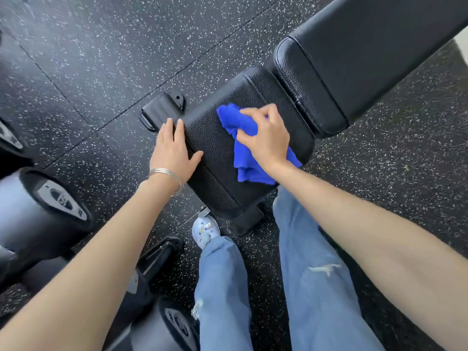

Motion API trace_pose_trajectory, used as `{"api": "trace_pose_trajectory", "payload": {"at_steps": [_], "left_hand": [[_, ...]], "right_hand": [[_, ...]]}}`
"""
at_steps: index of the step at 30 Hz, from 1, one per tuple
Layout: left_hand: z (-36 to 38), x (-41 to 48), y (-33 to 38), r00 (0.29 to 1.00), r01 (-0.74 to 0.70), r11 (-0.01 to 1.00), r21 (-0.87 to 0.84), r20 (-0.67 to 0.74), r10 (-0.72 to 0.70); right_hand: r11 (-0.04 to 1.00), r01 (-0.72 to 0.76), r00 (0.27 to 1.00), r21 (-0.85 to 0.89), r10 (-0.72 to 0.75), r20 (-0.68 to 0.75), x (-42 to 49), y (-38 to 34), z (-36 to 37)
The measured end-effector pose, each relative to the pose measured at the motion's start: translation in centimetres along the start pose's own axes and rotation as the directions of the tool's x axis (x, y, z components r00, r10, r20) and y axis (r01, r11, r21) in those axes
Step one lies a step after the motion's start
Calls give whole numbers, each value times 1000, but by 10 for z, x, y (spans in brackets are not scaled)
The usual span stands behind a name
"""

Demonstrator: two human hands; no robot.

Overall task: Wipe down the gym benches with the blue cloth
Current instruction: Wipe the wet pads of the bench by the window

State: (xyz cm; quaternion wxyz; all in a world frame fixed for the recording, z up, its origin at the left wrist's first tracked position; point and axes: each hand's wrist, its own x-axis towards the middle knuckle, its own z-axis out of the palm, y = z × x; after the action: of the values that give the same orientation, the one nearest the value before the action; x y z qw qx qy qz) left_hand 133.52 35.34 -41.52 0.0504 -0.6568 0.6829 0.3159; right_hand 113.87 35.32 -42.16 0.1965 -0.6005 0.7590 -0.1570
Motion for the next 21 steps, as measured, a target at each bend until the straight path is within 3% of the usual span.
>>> {"api": "trace_pose_trajectory", "payload": {"at_steps": [3,6,8,17,21], "left_hand": [[1,5,9,999,46,998,42,-22,-45],[6,13,26,994,102,989,108,-43,-98],[7,19,37,989,143,980,140,-63,-136],[10,62,90,982,184,972,143,-71,-175],[11,77,116,981,193,975,114,-47,-188]], "right_hand": [[995,60,997,-80,-55,60,51,-3,-9],[927,313,947,-209,-289,139,68,14,-25],[889,401,916,-221,-386,108,71,36,-31],[915,318,947,-248,-320,33,66,142,-83],[952,213,977,-220,-204,64,56,153,-86]]}}
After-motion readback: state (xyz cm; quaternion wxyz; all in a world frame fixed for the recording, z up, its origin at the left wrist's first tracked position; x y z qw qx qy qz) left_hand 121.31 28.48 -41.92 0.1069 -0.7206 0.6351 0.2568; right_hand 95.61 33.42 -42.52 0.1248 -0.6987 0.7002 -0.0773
